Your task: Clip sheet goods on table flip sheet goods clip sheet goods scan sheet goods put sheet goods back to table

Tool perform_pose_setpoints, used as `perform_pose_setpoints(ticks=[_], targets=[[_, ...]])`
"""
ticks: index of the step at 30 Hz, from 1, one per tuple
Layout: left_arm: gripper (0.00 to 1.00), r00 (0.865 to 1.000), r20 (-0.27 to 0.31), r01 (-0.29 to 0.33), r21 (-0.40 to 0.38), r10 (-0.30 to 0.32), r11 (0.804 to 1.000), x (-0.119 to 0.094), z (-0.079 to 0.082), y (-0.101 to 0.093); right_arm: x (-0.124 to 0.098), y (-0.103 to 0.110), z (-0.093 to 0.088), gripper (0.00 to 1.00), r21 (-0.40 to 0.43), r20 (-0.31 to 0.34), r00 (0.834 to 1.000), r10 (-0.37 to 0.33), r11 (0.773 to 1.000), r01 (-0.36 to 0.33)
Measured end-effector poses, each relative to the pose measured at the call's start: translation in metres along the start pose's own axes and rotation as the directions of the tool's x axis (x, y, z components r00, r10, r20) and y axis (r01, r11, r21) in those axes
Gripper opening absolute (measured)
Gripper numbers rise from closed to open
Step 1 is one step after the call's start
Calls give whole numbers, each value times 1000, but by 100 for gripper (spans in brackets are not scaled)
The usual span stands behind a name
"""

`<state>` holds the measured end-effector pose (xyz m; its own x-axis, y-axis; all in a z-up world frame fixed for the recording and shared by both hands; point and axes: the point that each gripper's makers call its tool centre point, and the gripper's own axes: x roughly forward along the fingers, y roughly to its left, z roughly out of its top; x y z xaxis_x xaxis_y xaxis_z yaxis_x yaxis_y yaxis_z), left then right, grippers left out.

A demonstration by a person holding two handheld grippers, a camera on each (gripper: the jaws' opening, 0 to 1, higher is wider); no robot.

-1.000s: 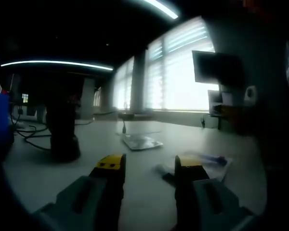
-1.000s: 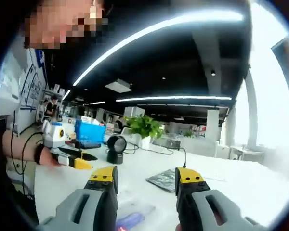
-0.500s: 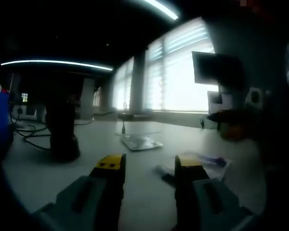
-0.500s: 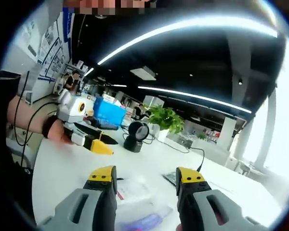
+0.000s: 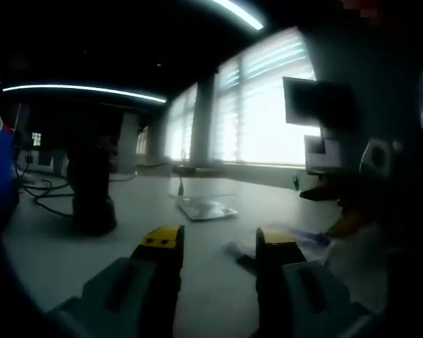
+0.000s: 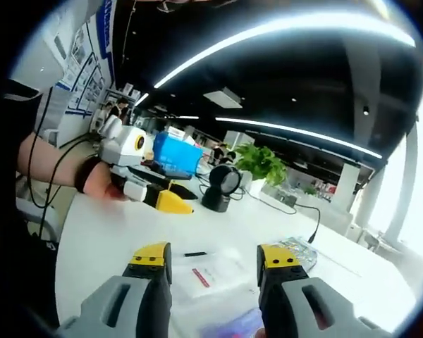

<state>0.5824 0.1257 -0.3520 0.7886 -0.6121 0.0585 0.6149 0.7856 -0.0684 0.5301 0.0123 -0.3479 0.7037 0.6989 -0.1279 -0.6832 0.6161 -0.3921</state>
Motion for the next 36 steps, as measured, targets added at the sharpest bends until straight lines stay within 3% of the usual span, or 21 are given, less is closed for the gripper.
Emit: perform_pose_setpoints(ticks=[7,15,25,33,36], targets=[[34,1000,-9,6,30,-6,1000,1,-2,-3,5,19,-8,43,-23,-34,998,56,998,-57],[34,1000,8,0,-7,0,1000,-1,1,1,9,33,-22,41,6,-68,993,96,995,-96],[34,1000,8,3,1,-3,1000,-1,2,-1,16,44,-33,39,-92,-140,983,122,987,-136],[34,1000,8,1,4,-1,1000,-1,2,-1,15,49,-39,23,-64,-185,974,132,987,-146],[34,1000,8,0,6,0,1000,-1,2,-1,15,52,-43,16,-19,-192,970,147,988,-154]])
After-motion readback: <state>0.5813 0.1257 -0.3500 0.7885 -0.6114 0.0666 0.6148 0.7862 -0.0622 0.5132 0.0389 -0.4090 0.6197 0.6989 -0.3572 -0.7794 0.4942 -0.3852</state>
